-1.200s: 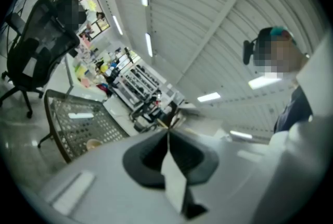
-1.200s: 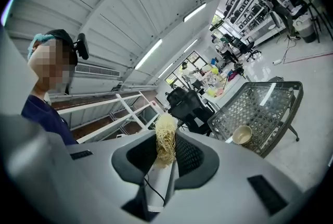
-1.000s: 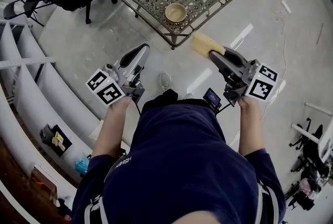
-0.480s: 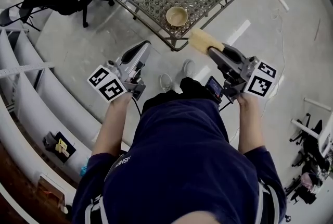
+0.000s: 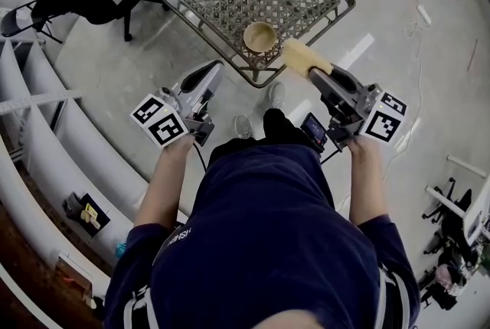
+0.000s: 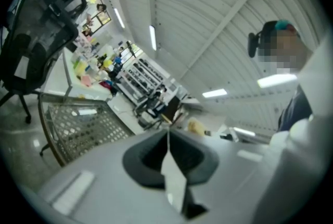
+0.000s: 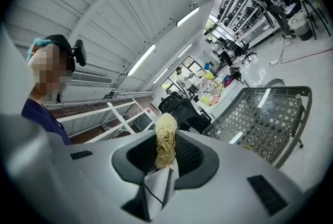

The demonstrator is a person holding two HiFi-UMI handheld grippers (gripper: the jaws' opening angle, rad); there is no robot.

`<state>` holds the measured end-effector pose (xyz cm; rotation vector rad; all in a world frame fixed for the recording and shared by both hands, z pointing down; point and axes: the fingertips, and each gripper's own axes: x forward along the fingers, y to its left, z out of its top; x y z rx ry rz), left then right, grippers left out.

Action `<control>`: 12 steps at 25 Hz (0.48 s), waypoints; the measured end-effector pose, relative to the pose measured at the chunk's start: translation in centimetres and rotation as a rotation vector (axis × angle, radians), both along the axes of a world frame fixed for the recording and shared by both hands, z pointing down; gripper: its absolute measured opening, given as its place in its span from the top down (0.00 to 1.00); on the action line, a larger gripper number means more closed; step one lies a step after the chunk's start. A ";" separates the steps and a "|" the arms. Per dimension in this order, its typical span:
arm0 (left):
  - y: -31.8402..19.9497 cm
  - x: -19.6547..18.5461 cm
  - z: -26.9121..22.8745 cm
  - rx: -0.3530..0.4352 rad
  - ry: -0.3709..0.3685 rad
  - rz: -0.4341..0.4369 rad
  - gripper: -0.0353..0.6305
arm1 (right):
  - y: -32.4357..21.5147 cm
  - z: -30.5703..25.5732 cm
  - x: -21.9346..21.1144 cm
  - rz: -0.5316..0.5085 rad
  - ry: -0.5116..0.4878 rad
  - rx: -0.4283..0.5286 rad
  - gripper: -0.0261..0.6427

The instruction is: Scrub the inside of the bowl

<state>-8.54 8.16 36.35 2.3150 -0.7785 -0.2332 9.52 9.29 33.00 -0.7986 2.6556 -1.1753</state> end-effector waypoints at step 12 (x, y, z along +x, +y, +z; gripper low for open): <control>-6.7 3.8 6.4 -0.100 -0.142 -0.054 0.93 | -7.5 2.9 3.1 -0.114 -0.009 -0.044 0.84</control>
